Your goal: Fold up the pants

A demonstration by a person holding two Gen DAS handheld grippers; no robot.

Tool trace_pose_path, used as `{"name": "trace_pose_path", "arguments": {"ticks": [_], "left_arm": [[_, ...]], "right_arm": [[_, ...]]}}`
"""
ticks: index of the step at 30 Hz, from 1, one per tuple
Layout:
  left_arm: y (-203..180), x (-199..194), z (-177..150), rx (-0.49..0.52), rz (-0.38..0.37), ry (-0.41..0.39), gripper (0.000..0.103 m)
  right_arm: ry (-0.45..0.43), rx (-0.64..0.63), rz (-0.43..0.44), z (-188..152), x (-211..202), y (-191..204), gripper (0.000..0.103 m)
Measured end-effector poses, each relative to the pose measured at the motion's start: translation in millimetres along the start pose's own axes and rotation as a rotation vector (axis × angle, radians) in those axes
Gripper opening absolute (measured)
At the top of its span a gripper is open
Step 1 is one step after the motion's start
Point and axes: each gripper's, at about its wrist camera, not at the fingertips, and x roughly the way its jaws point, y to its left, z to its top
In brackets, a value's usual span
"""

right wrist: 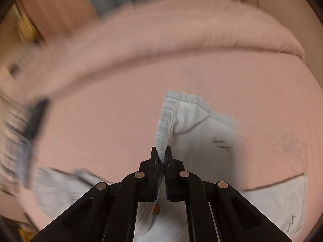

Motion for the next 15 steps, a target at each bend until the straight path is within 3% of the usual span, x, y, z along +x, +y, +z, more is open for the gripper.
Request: {"name": "trace_pose_path", "arguments": {"ticks": [4,6,8,11,14,15], "left_arm": [[-6,-13,13,-0.009,0.000,-0.062,0.013],[-18,-14,17,0.016,0.009,-0.075,0.013],[-25,-11,13,0.054,0.044,-0.063,0.013],[-28,9,2,0.105,0.099,-0.010,0.014],[-26,24,-15,0.143,0.146,0.046,0.014],[-26,23,-18,0.156,0.158,0.042,0.014]], "right_arm": [[-0.214,0.080,0.093,-33,-110,-48,0.006],[-0.265,0.138,0.080,-51,-133,-83,0.006],[-0.272,0.212,0.062,-71,-127,-114,0.006],[-0.183,0.429,0.063,-132,-88,-171,0.006],[-0.086,0.544,0.064,-176,-36,-194,0.007],[-0.114,0.563,0.085,-183,-35,-195,0.007]]}}
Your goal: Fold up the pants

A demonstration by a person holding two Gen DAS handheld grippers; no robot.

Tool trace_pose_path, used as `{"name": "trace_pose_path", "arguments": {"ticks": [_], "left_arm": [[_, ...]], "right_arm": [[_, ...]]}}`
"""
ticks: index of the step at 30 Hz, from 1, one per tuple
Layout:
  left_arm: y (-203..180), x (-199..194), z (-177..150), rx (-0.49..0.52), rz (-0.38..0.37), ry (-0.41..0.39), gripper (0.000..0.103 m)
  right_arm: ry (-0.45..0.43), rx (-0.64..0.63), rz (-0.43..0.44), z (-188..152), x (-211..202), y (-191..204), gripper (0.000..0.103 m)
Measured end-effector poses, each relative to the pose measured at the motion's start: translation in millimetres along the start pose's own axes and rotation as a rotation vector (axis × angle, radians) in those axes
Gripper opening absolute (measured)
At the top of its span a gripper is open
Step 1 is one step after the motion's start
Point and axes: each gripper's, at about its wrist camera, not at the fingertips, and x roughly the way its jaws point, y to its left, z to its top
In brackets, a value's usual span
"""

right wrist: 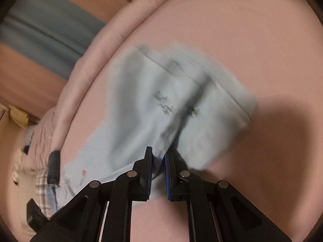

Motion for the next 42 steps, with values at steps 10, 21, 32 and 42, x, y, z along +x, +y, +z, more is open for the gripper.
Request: {"name": "trace_pose_path", "arguments": {"ticks": [10,21,32,42], "left_arm": [[4,-1,2,-0.011,0.006,0.021,0.016],[9,1,7,-0.030,-0.012,0.035,0.020],[80,-69,-2,-0.269,-0.097,-0.078,0.072],[147,-10,25,-0.308,-0.057,0.066,0.071]], "right_arm": [[-0.137,0.130,0.033,23,2,-11,0.027],[-0.145,0.005,-0.210,11,-20,-11,0.014],[-0.183,-0.504,-0.183,51,-31,80,0.064],[0.288,-1.369,-0.258,35,113,194,0.063]]}}
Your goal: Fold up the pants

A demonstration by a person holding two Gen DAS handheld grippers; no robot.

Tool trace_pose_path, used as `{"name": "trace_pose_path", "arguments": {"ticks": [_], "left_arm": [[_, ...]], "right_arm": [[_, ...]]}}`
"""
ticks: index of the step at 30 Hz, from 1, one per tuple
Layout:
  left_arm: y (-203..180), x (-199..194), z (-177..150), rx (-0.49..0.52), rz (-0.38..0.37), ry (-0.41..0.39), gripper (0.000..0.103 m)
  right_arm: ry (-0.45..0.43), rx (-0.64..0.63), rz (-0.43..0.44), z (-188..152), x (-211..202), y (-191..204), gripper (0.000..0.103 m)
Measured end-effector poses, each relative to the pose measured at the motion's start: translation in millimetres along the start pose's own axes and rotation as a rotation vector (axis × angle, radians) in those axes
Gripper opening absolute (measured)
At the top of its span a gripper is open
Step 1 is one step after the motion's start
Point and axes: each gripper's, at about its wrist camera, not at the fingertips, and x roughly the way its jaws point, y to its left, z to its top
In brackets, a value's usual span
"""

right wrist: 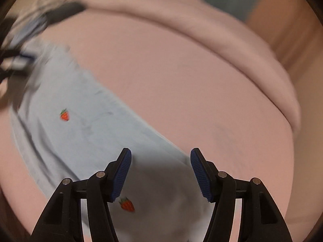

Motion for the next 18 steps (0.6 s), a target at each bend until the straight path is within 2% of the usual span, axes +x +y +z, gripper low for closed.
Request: {"name": "trace_pose_path", "arguments": {"ticks": [3,6,10,11,12,13,14,16,18], "left_arm": [[8,11,13,0.036,-0.015,0.026,0.071],[19,25,18,0.065,0.043,0.074,0.070],[42,26,4,0.070,0.110,0.096,0.069],[46,25,-1,0.068,0.124,0.095,0.069],[52,23,-8,0.059,0.120,0.091,0.068],[54,22,-11,0.051,0.112,0.084,0.067],[58,19,-15,0.044,0.101,0.071,0.067],[60,15,-18,0.039,0.097,0.055,0.067],[60,12,-20,0.045,0.124,0.045,0.069]], "right_arm": [[0.019,-0.071,0.072,17,9,7,0.062],[0.007,-0.143,0.182,32,17,21,0.055],[0.017,-0.184,0.237,50,39,33,0.054],[0.034,-0.196,0.241,46,45,38,0.051],[0.059,-0.206,0.255,54,56,37,0.038],[0.083,-0.228,0.275,53,65,44,0.035],[0.079,-0.252,0.259,52,66,47,0.031],[0.073,-0.267,0.241,53,65,48,0.017],[0.055,-0.275,0.221,49,54,47,0.008]]}}
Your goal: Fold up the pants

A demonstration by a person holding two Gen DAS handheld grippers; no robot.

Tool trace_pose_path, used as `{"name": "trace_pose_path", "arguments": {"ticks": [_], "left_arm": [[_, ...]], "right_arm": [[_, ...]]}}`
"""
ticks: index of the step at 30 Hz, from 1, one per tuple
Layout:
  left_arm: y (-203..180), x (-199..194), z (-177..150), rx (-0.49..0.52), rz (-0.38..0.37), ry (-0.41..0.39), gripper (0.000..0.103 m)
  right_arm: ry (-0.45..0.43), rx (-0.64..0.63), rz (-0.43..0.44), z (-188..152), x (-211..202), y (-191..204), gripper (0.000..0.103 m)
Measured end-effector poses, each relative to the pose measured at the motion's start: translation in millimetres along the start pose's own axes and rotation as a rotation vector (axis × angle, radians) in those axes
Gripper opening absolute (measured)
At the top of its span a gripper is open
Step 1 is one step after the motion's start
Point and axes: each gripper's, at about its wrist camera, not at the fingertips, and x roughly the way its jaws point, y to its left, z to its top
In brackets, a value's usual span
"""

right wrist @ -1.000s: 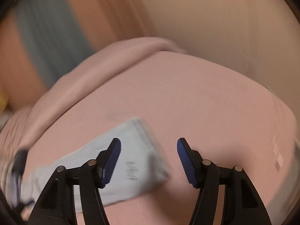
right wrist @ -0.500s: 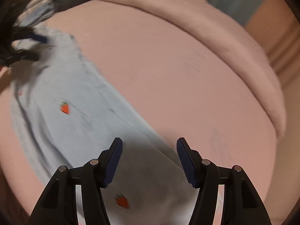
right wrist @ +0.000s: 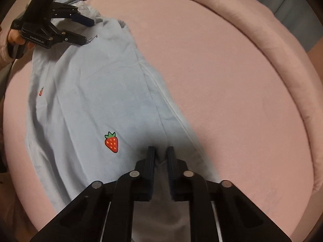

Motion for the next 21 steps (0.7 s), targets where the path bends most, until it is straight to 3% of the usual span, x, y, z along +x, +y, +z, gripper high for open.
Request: {"name": "trace_pose_path", "arguments": {"ticks": [5,9,11,14,16,19,21], "left_arm": [[6,-2,-3,-0.034,0.032,-0.015,0.068],[8,-1,-1,-0.043,0.034,-0.011,0.069],[7,-1,-1,-0.038,0.055,-0.008,0.069],[11,-10,-10,-0.008,0.116,-0.002,0.070],[19,-21,-26,0.003,0.146,0.013,0.070],[28,-43,-53,-0.009,0.129,0.008,0.070],[33,-50,-69,0.001,0.153,0.022,0.070]], "right_arm": [[-0.043,0.005,-0.096,16,-12,-9,0.006],[0.059,0.011,-0.055,27,20,-5,0.006],[0.043,0.042,-0.068,31,29,-9,0.006],[-0.015,0.160,-0.090,16,11,-19,0.017],[-0.076,0.244,-0.084,-6,-11,-18,0.017],[-0.158,0.360,-0.006,-63,-44,26,0.018],[-0.081,0.385,-0.006,-100,-34,51,0.018]]}}
